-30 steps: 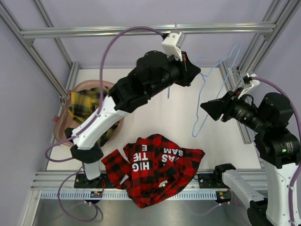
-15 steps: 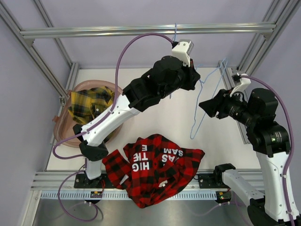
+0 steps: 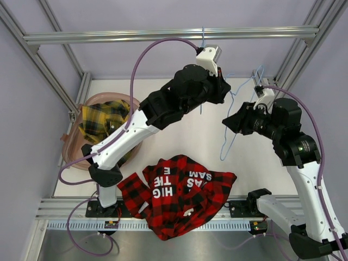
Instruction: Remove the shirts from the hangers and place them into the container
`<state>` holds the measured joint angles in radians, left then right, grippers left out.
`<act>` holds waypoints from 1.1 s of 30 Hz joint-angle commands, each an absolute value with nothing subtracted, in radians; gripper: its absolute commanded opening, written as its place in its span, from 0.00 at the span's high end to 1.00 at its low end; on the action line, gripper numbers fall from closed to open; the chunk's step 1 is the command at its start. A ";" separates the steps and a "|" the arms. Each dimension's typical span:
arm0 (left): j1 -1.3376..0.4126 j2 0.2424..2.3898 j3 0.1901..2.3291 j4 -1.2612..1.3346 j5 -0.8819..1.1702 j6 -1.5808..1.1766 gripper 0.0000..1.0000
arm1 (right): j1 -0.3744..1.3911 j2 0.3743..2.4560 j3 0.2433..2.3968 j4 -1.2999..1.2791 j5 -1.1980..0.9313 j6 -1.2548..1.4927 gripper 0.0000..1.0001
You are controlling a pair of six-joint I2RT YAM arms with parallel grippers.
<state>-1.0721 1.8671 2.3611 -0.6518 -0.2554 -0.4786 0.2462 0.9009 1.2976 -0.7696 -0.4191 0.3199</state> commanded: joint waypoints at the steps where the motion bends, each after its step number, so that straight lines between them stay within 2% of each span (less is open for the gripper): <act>1: -1.055 1.787 2.352 -0.580 -0.252 -0.474 1.00 | 0.290 0.893 1.267 -0.697 -0.373 0.356 0.59; 5: -1.039 1.764 2.312 -0.568 -0.236 -0.480 1.00 | 0.354 0.887 1.240 -0.696 -0.330 0.373 0.65; 11: -1.020 1.753 2.312 -0.574 -0.230 -0.471 1.00 | 0.383 0.819 1.213 -0.719 -0.273 0.379 0.64; 13: -1.014 1.747 2.304 -0.569 -0.224 -0.472 1.00 | 0.383 0.816 1.210 -0.729 -0.281 0.376 0.68; 14: -1.014 1.747 2.303 -0.568 -0.222 -0.474 1.00 | 0.383 0.818 1.209 -0.733 -0.279 0.377 0.75; 16: -1.014 1.746 2.301 -0.568 -0.219 -0.474 1.00 | 0.383 0.816 1.203 -0.730 -0.282 0.377 1.00; 29: -1.014 1.720 2.257 -0.563 -0.222 -0.477 0.99 | 0.383 0.824 1.197 -0.672 -0.334 0.388 1.00; 31: -1.014 1.712 2.247 -0.565 -0.225 -0.477 0.80 | 0.383 0.813 1.190 -0.655 -0.348 0.405 1.00; 32: -1.014 1.706 2.231 -0.558 -0.221 -0.479 0.60 | 0.383 0.810 1.189 -0.652 -0.353 0.410 1.00; 33: -1.014 1.692 2.221 -0.548 -0.203 -0.477 0.52 | 0.383 0.811 1.190 -0.658 -0.354 0.414 1.00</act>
<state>-1.0153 1.7603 2.2326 -0.6224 -0.2256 -0.4805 0.3794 0.8219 1.1904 -0.7120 -0.3408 0.3923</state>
